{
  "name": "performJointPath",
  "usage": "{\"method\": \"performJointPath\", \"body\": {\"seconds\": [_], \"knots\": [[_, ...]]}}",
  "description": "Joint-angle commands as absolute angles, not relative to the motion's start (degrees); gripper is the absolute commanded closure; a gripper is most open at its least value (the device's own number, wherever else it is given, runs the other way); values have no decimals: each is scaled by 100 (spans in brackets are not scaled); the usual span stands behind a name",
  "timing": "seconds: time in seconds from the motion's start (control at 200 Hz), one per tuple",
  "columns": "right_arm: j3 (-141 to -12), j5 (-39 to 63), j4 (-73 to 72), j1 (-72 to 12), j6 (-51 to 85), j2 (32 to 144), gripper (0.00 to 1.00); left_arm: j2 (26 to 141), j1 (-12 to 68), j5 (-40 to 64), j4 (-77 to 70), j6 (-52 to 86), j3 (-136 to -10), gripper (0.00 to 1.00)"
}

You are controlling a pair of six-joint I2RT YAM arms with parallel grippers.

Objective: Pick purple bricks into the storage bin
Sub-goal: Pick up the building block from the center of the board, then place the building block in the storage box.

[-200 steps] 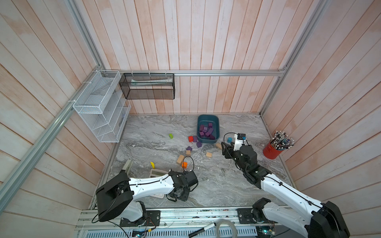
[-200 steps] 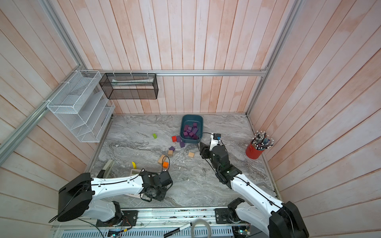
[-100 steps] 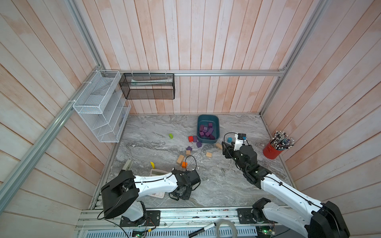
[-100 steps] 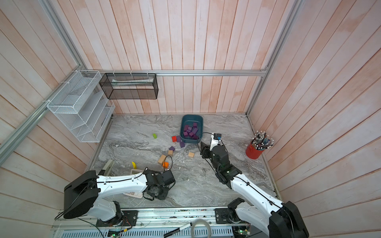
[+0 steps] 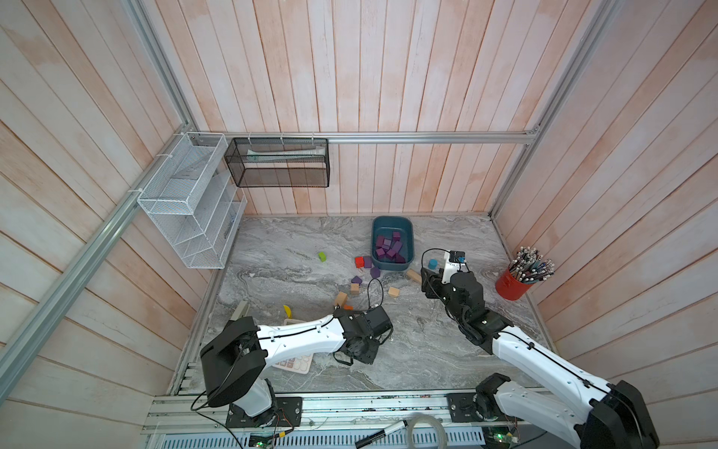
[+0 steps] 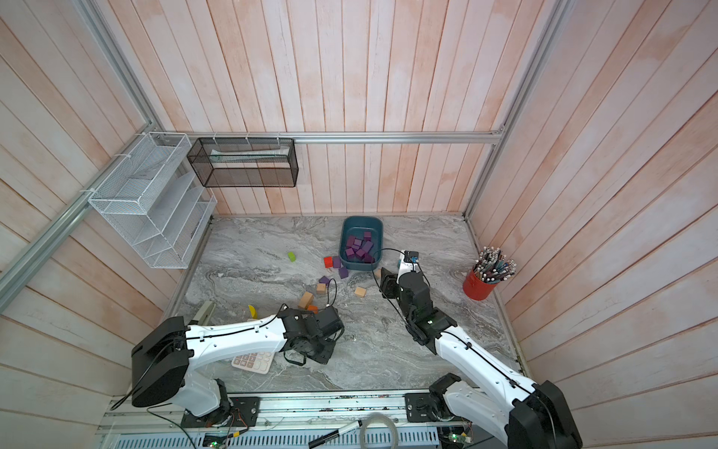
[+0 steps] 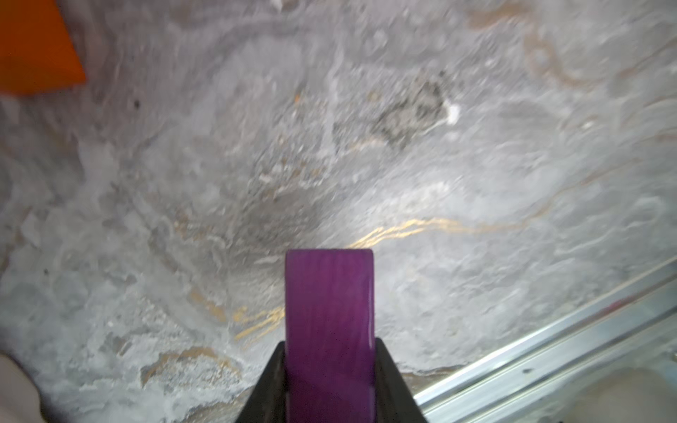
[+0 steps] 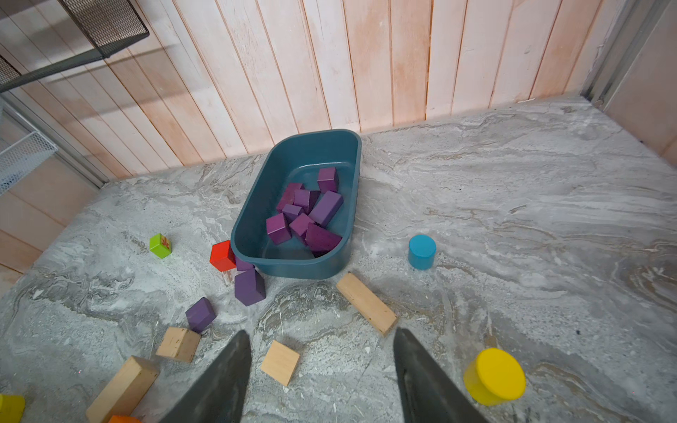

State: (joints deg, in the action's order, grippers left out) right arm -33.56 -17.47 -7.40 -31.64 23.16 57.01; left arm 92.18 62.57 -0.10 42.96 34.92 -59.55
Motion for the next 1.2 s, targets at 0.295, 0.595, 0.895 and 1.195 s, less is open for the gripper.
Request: {"method": "performJointPath", "body": {"seconds": [0.295,0.595,0.895,1.195], "knots": [[-3735,-2039,444,-2687,2397,5205,36,10137,5801,48,4346,2428,-7982,71],[-3736,-1482,117,-1818,2157,5245,36,10711,5520,-157,4711,2182,-9722,71],[-3522,-1374,-79,-1604,2193,4844,36,11477,4649,-150,4850,1886,-11076,71],[-3221,-1174,-411,-1604,2104,4653,36,12070,4115,-186,4774,1640,-11932,71]]}}
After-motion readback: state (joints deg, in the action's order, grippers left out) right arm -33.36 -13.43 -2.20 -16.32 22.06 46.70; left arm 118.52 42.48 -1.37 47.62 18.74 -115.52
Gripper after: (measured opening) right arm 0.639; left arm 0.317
